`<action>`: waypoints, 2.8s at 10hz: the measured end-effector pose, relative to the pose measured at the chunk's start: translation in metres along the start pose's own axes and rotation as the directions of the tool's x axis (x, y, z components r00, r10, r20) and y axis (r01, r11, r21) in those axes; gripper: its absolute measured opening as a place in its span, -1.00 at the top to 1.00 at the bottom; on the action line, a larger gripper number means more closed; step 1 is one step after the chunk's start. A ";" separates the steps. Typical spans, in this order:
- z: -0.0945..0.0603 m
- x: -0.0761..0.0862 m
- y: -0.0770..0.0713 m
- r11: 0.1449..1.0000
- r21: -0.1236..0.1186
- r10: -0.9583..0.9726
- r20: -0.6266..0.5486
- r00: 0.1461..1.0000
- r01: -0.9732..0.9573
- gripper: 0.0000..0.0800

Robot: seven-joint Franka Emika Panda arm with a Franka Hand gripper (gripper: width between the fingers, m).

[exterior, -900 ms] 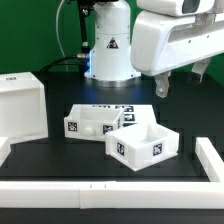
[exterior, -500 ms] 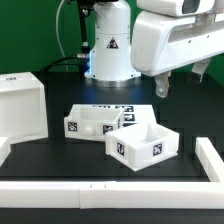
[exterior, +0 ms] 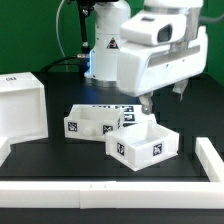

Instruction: Assemble drawer

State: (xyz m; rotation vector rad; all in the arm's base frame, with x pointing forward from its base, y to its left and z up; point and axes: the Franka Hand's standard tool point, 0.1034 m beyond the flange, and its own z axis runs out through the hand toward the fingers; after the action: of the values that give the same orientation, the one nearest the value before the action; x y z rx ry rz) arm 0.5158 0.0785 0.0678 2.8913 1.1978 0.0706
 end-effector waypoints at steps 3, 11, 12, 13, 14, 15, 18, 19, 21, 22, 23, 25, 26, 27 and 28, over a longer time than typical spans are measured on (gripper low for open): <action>0.008 0.001 -0.002 1.000 0.000 0.000 -0.011 1.000 0.000 -0.63; 0.060 -0.014 -0.007 1.000 0.020 0.020 -0.029 0.999 -0.020 -0.63; 0.060 -0.014 -0.007 1.000 0.020 0.020 -0.029 0.999 -0.020 -0.33; 0.060 -0.014 -0.007 1.000 0.020 0.020 -0.029 0.999 -0.020 0.01; 0.060 -0.014 -0.007 1.000 0.020 0.020 -0.029 0.999 -0.019 0.01; 0.059 -0.013 -0.010 1.000 0.021 0.018 -0.029 0.999 -0.017 0.54; 0.037 -0.019 -0.044 0.999 0.039 -0.014 -0.014 1.000 0.015 0.92; 0.031 -0.024 -0.067 0.999 0.050 -0.007 -0.010 1.000 0.007 0.92; 0.029 -0.024 -0.082 0.999 0.042 -0.022 -0.036 0.999 0.024 0.92; 0.029 -0.024 -0.080 0.999 0.041 -0.020 -0.037 0.999 0.022 0.92; 0.029 -0.022 -0.084 0.999 0.034 -0.032 -0.056 0.998 0.033 0.92; 0.032 -0.031 -0.125 0.996 0.033 -0.081 -0.083 0.993 0.084 0.92; 0.033 -0.037 -0.135 0.995 0.036 -0.093 -0.084 0.992 0.096 0.92; 0.039 -0.044 -0.140 0.994 0.044 -0.093 -0.078 0.993 0.096 0.92; 0.045 -0.050 -0.136 0.993 0.051 -0.099 -0.068 0.993 0.103 0.92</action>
Offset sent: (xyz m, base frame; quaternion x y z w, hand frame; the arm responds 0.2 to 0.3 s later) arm 0.0000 0.0000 0.0000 0.0000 0.0000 0.0000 1.0000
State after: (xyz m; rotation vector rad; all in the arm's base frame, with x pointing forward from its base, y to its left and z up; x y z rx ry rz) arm 0.3863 0.1401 0.0170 2.8892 1.3761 0.1341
